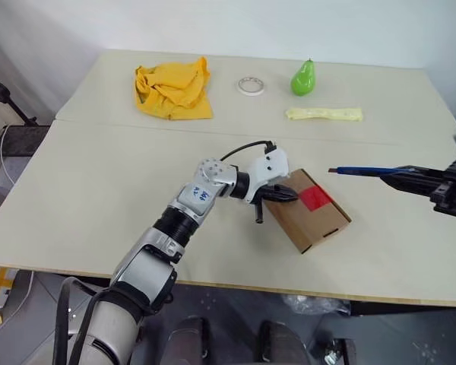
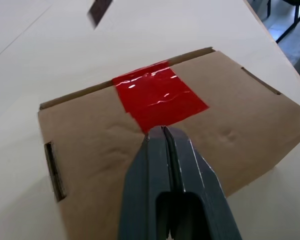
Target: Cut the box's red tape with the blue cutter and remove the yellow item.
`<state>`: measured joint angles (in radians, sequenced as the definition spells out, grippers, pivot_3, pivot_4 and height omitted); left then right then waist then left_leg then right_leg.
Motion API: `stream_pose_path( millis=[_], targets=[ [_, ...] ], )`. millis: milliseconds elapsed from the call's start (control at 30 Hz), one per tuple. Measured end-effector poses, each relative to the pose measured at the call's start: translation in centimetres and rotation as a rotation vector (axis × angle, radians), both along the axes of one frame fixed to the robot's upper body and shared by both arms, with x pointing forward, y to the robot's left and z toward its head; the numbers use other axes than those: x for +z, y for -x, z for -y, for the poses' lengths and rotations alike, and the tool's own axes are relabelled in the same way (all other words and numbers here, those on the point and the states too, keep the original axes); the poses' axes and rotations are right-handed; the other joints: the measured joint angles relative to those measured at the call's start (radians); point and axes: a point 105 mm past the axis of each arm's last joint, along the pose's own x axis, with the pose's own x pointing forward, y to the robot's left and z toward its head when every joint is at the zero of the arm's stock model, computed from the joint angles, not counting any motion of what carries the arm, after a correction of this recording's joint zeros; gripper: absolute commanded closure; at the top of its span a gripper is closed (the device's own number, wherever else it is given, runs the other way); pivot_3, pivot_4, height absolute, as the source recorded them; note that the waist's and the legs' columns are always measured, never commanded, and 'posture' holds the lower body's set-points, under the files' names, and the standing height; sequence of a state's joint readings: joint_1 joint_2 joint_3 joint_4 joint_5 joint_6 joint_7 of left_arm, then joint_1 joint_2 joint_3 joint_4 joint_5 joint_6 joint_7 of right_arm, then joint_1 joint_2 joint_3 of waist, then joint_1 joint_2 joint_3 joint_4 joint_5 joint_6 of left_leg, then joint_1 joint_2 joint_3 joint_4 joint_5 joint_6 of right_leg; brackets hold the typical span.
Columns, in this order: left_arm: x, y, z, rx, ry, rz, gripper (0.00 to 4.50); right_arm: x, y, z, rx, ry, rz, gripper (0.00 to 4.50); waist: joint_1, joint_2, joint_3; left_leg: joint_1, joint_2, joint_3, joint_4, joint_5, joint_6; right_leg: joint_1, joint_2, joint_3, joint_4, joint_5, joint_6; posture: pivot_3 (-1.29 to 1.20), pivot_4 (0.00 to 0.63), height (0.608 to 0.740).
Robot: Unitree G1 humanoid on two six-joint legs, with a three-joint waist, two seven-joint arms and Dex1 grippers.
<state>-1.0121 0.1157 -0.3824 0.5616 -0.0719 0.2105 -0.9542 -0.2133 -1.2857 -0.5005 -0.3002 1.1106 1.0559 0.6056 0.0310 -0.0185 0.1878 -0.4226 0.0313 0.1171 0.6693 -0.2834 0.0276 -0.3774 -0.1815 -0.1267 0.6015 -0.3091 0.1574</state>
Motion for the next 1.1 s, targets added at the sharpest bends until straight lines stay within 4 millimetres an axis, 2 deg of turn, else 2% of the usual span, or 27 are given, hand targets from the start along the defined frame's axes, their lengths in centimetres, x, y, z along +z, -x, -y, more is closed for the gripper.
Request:
stream_pose_path(
  millis=[133, 400, 600, 1100],
  targets=[
    [-0.1, -0.1, 0.5, 0.026, -0.006, -0.011, 4.50, -0.5, -1.3, -0.2, -0.003, 0.023, -0.035, 4.35, -0.003, 0.000, 0.000, 0.000, -0.001, 0.001, 0.001, 0.000, 0.001, 0.000, -0.001, -0.001, 0.000, 0.000, 0.001, 0.00, 0.150, 0.740],
    [-0.1, 0.2, 0.6, 0.034, -0.014, -0.021, 4.50, -0.1, -2.2, -1.0, 0.049, 0.035, -0.059, 4.35, -0.006, 0.000, 0.000, 0.000, 0.000, 0.001, 0.003, 0.000, 0.000, 0.000, -0.001, -0.001, 0.002, 0.000, 0.001, 0.00, 0.150, 0.740],
    [-0.2, 0.5, 0.5, 0.033, -0.011, -0.029, 4.50, -0.7, -2.6, -1.7, 0.086, 0.033, -0.080, 4.35, -0.006, 0.000, 0.000, 0.000, 0.000, 0.000, 0.004, 0.000, 0.000, 0.000, -0.001, -0.001, 0.003, 0.000, 0.001, 0.00, 0.150, 0.740],
    [-0.2, 0.4, -0.2, 0.048, -0.024, -0.026, 4.50, -2.1, -3.1, -1.5, 0.114, 0.058, -0.132, 4.35, -0.007, 0.000, 0.000, 0.000, 0.000, 0.000, 0.008, 0.000, 0.000, 0.000, -0.001, -0.001, 0.006, 0.000, 0.001, 0.00, 0.150, 0.740]
  ],
)
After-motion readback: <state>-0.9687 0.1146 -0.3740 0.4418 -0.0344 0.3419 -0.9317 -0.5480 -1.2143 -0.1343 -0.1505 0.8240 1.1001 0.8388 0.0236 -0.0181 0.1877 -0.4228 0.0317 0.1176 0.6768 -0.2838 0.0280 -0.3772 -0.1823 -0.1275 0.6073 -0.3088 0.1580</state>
